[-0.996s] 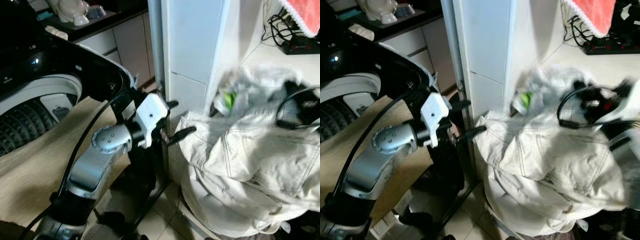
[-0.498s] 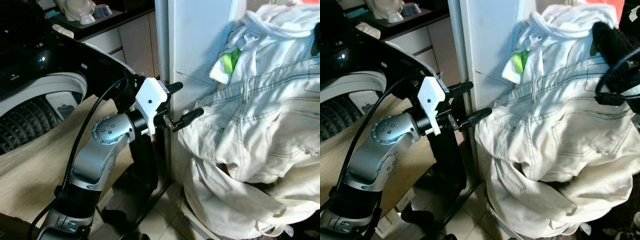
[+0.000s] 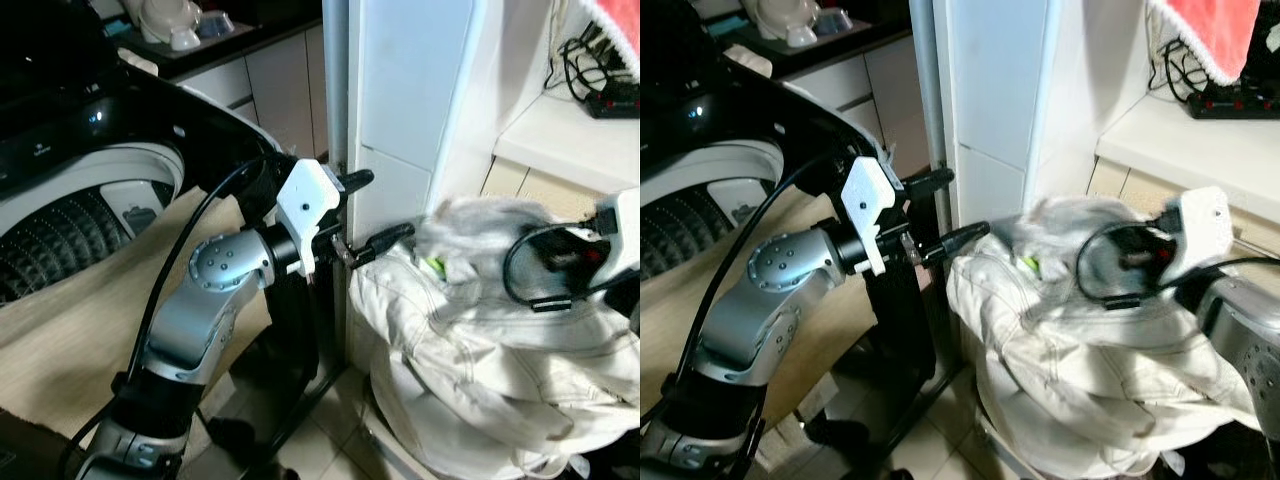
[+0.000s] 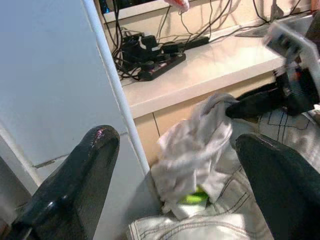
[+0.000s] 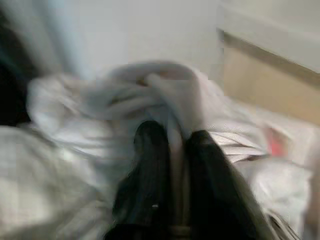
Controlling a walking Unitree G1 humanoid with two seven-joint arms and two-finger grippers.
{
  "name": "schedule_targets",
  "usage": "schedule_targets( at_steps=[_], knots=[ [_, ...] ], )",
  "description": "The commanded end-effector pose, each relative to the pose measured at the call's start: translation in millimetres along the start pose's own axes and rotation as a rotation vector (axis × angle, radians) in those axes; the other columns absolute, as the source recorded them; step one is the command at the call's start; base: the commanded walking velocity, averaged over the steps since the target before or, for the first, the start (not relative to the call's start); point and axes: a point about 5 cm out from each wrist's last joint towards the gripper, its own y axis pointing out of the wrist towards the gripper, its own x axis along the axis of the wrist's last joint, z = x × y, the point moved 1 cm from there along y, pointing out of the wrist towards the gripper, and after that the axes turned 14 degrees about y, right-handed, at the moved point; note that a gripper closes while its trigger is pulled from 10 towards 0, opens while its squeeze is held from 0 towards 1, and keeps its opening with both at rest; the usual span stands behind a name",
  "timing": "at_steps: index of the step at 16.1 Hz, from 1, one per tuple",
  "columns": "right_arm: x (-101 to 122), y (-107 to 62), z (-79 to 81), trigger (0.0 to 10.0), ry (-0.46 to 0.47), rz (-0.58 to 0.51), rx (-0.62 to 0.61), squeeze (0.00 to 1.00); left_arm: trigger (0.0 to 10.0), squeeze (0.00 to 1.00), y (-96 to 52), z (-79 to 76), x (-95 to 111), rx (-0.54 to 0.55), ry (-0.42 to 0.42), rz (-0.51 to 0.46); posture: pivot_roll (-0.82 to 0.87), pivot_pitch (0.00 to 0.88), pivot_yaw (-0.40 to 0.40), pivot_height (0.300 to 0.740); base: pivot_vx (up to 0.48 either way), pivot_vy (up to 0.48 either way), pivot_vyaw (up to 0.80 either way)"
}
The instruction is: Clothes washing
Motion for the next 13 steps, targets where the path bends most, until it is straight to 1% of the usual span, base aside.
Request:
schedule_targets(
  at_steps=[1,2,3,4,8,9,11,12,13],
  knots=[
    [-4.2,-1.2,-7.6,10.0,-0.009,0.041,-0.054,1.00,10.0,0.00,-2.0,-2.3,0.0,-0.018,0.007,0.013,-0.13,0.000,0.084,0.740,0.000,0.000,0.00],
    [-0.9,-3.0,-11.3,10.0,-0.019,0.039,-0.073,1.00,10.0,0.00,-2.1,-2.8,0.0,-0.024,0.006,0.013,-0.13,0.000,0.084,0.740,0.000,0.000,0.00],
    [5.7,-5.2,-14.5,10.0,0.002,0.008,-0.086,1.00,10.0,0.00,-2.1,-3.0,0.1,-0.026,0.007,0.013,-0.13,0.000,0.086,0.740,0.000,0.000,0.00],
    [9.0,-8.3,-15.3,10.0,-0.008,0.015,-0.064,1.00,10.0,0.00,-1.9,-3.7,0.2,-0.033,0.008,0.013,-0.13,0.000,0.090,0.740,0.000,0.000,0.00],
    [32.0,-25.4,-10.7,10.0,-0.100,0.021,0.007,1.00,10.0,0.00,-1.8,-5.7,-0.8,-0.058,0.005,0.017,-0.14,0.000,0.093,0.740,0.000,0.000,0.00],
    [43.3,-35.1,-13.4,10.0,-0.172,0.023,-0.001,1.00,10.0,0.00,-3.0,-6.9,-1.1,-0.070,0.002,0.018,-0.14,0.000,0.092,0.740,0.000,0.000,0.00],
    [56.1,-52.7,-22.7,10.0,-0.317,0.066,-0.038,1.00,10.0,0.00,-5.5,-8.6,-1.8,-0.087,-0.006,0.021,-0.14,0.000,0.092,0.740,0.000,0.000,0.00],
    [60.6,-57.1,-21.2,10.0,-0.332,0.057,-0.012,1.00,10.0,0.00,-6.2,-9.2,-2.1,-0.092,-0.007,0.023,-0.14,0.000,0.092,0.740,0.000,0.000,0.00],
    [65.9,-69.2,-2.5,10.0,-0.349,0.034,0.173,1.00,10.0,0.00,-7.7,-11.3,-3.0,-0.110,-0.013,0.026,-0.15,0.000,0.092,0.740,0.000,0.000,0.00]
  ],
)
